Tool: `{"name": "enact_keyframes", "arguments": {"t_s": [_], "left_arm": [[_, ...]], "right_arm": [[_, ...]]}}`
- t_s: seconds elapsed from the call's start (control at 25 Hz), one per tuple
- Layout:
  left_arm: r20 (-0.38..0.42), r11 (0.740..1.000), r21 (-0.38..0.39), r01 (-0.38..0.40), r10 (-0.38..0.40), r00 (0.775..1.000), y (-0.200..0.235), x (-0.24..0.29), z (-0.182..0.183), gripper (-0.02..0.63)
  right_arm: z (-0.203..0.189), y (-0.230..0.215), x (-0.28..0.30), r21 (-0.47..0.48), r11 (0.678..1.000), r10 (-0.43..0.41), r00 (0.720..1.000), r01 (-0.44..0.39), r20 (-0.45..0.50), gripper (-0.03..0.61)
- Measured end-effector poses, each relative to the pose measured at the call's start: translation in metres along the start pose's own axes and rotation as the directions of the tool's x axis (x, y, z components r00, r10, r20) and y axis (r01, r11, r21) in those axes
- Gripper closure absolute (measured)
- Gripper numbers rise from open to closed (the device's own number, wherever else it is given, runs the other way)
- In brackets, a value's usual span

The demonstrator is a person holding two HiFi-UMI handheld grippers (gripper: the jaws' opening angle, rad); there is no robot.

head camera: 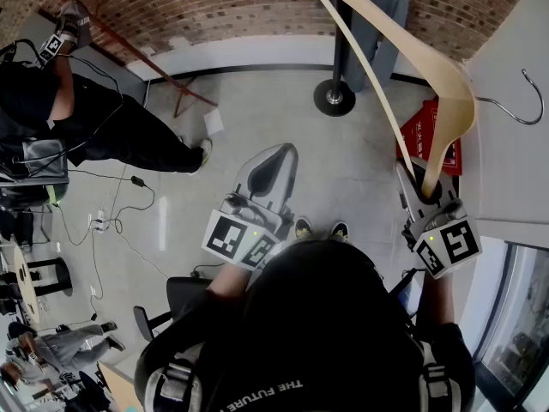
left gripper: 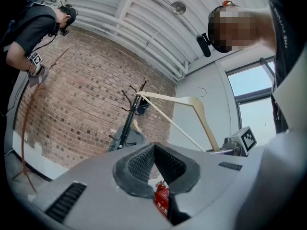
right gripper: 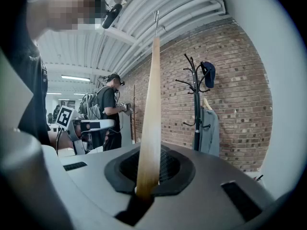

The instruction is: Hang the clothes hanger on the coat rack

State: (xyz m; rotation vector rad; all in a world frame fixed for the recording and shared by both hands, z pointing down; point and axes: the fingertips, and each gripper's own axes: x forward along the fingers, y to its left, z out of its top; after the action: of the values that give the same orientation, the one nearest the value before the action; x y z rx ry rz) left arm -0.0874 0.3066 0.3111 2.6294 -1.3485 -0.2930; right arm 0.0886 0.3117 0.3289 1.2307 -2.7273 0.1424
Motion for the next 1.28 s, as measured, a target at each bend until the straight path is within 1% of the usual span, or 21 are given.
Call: {"name": "enact_keyframes", "arguments": {"t_s": [0.32,0.64,0.88,1.08,1.28], "left_arm": [[0.009,1.000,-0.008,-0.003,0.003,1.000,0.015,-0.012,0.006,0.595],[0.025,1.000,-0.016,-0.001,0.001,1.000,0.042,-0.039,0.014,0.595],[0.041,1.000,-0.015,0.003,-0.002,0.999,0.070,-0.059,0.026,0.595],[0.041,1.000,-0.021,0.006,-0.005,0.999,0.085,-0.054,0.024,0.595],[0.041,1.000,-0.016,0.011,-0.011,0.999,0.095,-0.041,0.020,0.595]], "right_arm": [[0.006,0.014,0.011,0.004,1.000,-0.001,1.000,0.001,0.008,0.548],[0.013,0.043,0.028,0.015,1.000,0.001,1.000,-0.001,0.014,0.548],[0.022,0.069,0.049,-0.022,1.000,-0.009,1.000,0.010,0.013,0.548],[0.018,0.069,0.061,-0.027,0.999,-0.019,1.000,0.019,-0.005,0.548],[0.017,0.058,0.073,-0.031,0.999,-0.023,1.000,0.023,0.001,0.548]]}}
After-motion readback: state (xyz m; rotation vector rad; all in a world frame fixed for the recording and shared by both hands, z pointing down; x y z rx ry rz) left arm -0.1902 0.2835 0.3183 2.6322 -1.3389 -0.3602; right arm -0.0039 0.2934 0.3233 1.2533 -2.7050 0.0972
